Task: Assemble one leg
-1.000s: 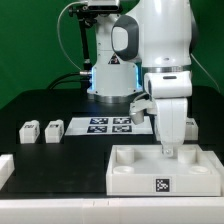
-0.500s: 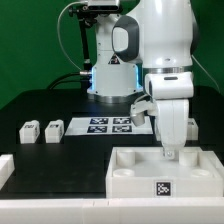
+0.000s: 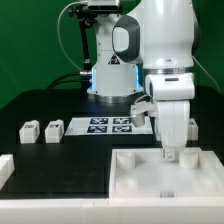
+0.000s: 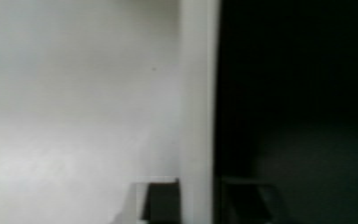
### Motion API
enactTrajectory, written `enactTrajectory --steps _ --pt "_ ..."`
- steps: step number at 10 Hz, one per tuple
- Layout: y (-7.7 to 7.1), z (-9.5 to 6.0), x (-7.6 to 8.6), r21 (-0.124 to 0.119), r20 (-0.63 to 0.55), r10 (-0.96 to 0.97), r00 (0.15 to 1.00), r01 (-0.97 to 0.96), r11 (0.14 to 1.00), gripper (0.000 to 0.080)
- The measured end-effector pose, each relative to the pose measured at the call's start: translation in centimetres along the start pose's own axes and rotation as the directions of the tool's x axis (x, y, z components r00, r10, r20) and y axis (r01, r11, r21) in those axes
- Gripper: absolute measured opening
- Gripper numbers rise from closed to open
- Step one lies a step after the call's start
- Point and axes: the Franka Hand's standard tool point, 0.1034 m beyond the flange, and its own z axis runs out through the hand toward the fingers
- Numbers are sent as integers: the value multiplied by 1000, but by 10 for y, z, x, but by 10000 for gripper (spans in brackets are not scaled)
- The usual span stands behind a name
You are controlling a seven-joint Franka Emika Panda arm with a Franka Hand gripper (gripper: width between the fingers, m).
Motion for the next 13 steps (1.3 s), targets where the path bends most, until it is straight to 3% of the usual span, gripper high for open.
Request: enactTrajectory --steps 1,2,3,4,6,11,13 --pt "0 0 0 0 0 0 1000 0 1000 282" --pt "0 0 0 0 0 0 1000 0 1000 282" --pt "0 0 0 1 0 0 1000 0 1000 485" --pt "-1 1 0 1 0 0 1000 0 1000 594" --pt "-1 1 0 2 0 0 1000 0 1000 640" --pt "-1 1 0 2 0 1 1000 -1 1000 648" --pt "-10 -26 14 -25 -11 102 995 -102 994 648"
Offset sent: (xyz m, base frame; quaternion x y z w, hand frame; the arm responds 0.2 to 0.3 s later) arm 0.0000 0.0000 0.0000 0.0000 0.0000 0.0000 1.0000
